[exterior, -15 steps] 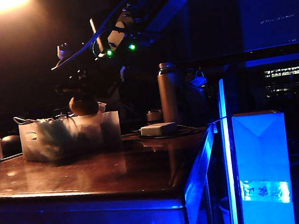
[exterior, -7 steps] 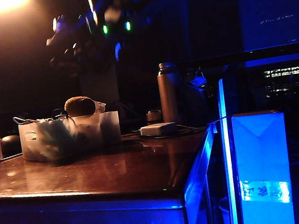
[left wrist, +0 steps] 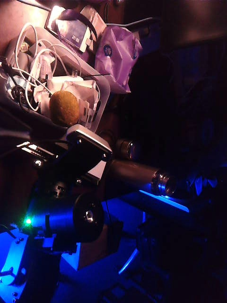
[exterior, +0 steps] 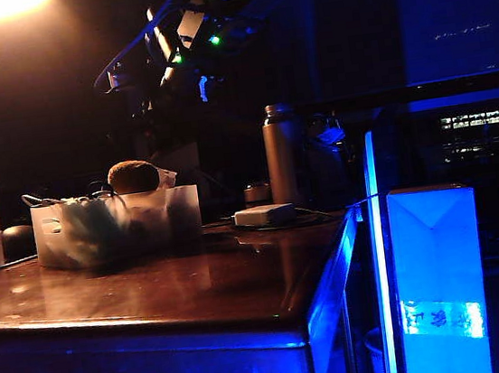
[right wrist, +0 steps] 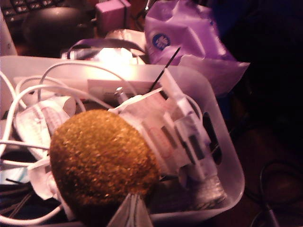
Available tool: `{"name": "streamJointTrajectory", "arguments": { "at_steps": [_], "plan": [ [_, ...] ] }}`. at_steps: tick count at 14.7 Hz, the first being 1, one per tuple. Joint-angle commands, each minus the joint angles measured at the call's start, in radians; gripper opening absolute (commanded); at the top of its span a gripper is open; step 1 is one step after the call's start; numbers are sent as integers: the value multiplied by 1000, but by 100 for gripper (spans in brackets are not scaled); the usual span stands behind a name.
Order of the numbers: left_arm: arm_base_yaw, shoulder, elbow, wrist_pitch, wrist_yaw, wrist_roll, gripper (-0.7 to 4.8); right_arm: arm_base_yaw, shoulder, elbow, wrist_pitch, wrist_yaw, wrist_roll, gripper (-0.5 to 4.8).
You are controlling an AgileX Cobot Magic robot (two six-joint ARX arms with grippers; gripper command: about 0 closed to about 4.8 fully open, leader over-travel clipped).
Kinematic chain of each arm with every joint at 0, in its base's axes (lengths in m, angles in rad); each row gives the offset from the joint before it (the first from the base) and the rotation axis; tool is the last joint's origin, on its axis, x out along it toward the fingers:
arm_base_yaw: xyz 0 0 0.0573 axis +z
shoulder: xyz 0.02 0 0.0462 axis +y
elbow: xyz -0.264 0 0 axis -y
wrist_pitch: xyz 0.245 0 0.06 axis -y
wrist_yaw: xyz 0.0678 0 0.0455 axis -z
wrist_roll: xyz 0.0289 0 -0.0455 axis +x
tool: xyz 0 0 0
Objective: Pick up the kiwi and place it into the translucent box.
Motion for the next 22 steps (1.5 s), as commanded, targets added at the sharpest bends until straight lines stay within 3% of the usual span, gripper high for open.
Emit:
{"name": "streamJointTrajectory", "arguments": {
  "at_steps": [1,7,15,17,21,22],
  "plan": [
    [0,-4,1,12,4,4,-4,0,-4,3,-32,0,12,-1],
    [0,-4,1,11,4,4,-4,0,22,3,-35,-10,12,-1],
    [0,-4,1,0,8,3,-4,5,58,3,185,-77,13,-1],
    [0,-4,1,-1,8,3,-4,7,58,3,195,-19,-3,-1],
    [0,-4,1,-5,11,3,-4,-3,6,4,281,280,-36,-1],
    [-1,-4,1,-4,12,3,-4,-10,-18,4,301,285,-53,-1]
  ]
}}
